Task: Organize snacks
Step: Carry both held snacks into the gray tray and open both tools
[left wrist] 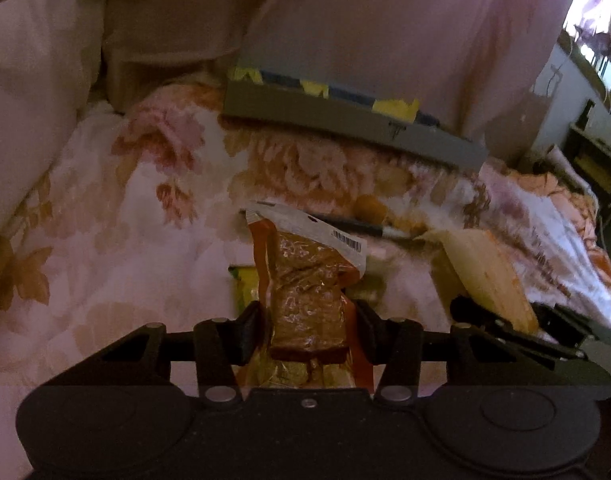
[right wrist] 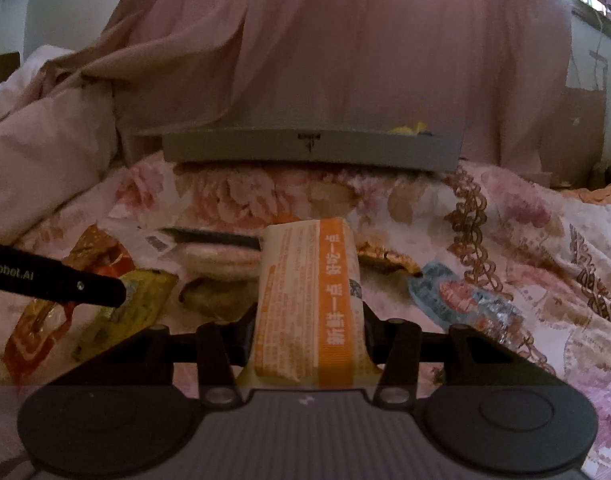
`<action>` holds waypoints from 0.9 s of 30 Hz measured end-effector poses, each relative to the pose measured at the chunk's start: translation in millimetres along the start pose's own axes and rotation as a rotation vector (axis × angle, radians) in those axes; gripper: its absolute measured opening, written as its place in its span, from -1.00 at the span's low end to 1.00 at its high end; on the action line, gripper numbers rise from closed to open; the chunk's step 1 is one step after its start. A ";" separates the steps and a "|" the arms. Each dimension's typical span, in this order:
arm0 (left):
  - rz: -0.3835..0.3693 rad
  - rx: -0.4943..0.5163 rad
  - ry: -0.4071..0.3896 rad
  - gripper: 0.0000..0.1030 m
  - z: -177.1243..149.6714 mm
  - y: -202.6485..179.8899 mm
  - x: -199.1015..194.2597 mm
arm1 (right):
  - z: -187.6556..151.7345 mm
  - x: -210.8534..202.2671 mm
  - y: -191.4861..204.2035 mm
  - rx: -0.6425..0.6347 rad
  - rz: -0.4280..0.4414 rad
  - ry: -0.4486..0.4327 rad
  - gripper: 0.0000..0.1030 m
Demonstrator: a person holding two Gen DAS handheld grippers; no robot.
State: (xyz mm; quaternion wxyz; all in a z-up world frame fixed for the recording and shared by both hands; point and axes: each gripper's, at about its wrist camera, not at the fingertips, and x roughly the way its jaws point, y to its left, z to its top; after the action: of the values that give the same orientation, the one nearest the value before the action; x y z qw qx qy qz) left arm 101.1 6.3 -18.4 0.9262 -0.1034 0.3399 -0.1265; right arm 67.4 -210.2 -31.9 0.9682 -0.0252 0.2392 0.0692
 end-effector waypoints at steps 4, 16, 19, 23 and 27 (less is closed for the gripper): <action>-0.018 -0.010 -0.033 -0.01 8.4 -4.5 -9.7 | 7.9 -10.2 -8.5 0.061 0.026 -0.033 0.01; -0.008 -0.098 -0.133 0.01 68.7 -13.7 -8.3 | 58.8 -6.0 -22.7 0.083 0.069 -0.134 0.01; -0.002 -0.101 -0.177 0.02 95.0 -14.9 0.3 | 84.7 8.9 -24.0 0.071 0.087 -0.165 0.01; 0.013 -0.114 -0.243 0.03 139.5 -11.6 20.5 | 127.6 40.4 -29.4 0.089 0.113 -0.192 0.01; 0.031 -0.116 -0.295 0.03 177.4 -8.6 43.1 | 167.4 78.5 -29.5 0.083 0.111 -0.216 0.01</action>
State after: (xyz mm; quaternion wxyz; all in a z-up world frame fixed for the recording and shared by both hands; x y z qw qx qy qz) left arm 247.8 3.8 90.6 0.9603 -0.1691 0.2087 -0.0758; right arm 217.5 -216.1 79.9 0.9832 0.0358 0.1373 0.1148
